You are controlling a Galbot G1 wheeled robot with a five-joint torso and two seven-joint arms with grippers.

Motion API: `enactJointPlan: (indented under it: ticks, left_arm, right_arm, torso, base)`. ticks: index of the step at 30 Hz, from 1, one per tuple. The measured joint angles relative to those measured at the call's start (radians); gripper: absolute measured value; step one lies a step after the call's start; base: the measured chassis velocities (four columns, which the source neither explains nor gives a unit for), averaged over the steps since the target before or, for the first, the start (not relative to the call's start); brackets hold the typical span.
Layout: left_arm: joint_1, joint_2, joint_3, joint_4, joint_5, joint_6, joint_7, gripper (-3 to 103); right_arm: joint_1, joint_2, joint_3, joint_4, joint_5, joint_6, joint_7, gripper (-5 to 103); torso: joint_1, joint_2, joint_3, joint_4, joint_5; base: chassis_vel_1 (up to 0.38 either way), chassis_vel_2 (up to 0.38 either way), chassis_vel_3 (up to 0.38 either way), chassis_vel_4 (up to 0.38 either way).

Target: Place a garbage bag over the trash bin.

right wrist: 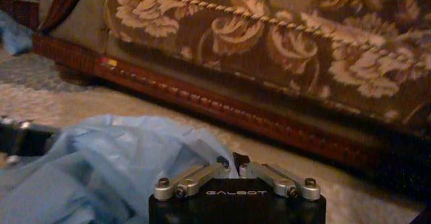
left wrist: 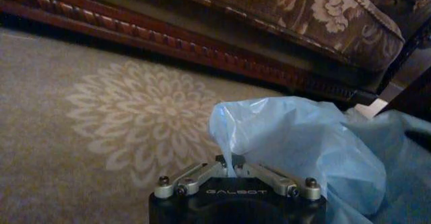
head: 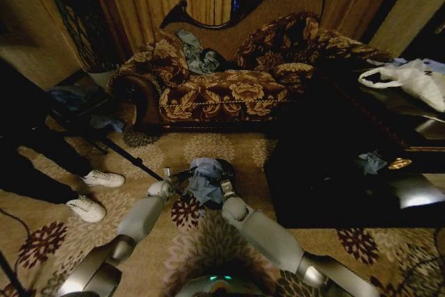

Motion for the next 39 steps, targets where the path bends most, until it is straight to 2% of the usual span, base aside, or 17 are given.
enactJointPlan:
  ticks: [10,25,33,39]
  left_arm:
    - [0.001,-0.006,-0.001,-0.019,0.002,0.01,-0.01,0]
    - [-0.024,-0.008,0.002,-0.014,-0.002,0.009,-0.016,0]
    - [-0.005,0.011,-0.004,-0.102,-0.002,-0.005,-0.031,0]
    - [-0.006,0.008,-0.001,-0.086,-0.008,-0.005,-0.032,0]
  right_arm:
    - [0.0,-0.028,0.028,-0.008,-0.048,0.01,-0.014,0]
    - [0.015,-0.054,0.049,-0.059,-0.061,0.02,-0.062,0]
    - [0.036,-0.093,0.038,-0.071,-0.056,0.017,-0.122,0]
    - [0.036,-0.107,0.039,-0.103,-0.07,0.034,-0.193,0]
  torso:
    - [0.0,0.0,0.0,0.0,0.0]
    - [0.0,0.0,0.0,0.0,0.0001]
    - [0.0,0.0,0.0,0.0,0.0001]
    - [0.0,0.0,0.0,0.0,0.0]
  base:
    - [0.0,0.0,0.0,0.0]
    - [0.0,0.0,0.0,0.0]
    - [0.0,0.0,0.0,0.0]
    - [0.0,0.0,0.0,0.0]
